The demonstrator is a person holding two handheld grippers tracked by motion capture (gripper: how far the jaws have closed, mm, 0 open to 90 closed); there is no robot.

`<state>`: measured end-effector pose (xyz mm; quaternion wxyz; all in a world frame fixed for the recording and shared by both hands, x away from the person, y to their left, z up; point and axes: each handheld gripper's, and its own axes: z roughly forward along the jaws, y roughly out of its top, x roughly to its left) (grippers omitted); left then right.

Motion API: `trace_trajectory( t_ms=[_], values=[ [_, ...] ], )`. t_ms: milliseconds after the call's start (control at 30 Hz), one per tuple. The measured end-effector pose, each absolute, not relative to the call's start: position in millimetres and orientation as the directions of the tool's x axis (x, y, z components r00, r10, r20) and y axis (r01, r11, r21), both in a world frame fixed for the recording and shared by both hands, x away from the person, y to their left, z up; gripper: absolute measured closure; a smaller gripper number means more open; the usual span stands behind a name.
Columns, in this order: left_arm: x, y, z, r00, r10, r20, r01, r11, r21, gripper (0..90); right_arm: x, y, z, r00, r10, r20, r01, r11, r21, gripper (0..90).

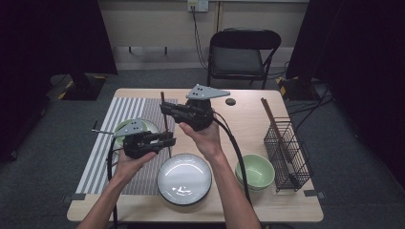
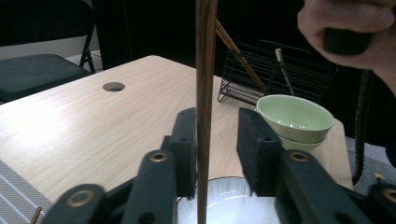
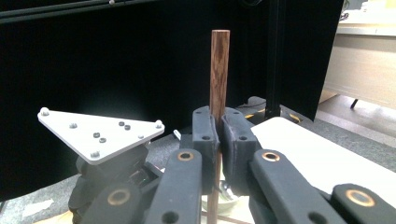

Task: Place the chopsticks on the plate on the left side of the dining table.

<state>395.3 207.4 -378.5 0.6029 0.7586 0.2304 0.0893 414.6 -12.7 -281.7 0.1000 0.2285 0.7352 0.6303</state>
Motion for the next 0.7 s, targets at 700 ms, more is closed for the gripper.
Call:
trace_trajectory(
  t_ms=[700],
  values=[
    [399.7,213.1,-374.1,0.892,0.431,-0.139,0.222,-0.15,0.963,84.7,412.8,-15.3,-283.9,-0.884,0.446,0.143,0.201,0.086,0.976,82.1]
  ],
)
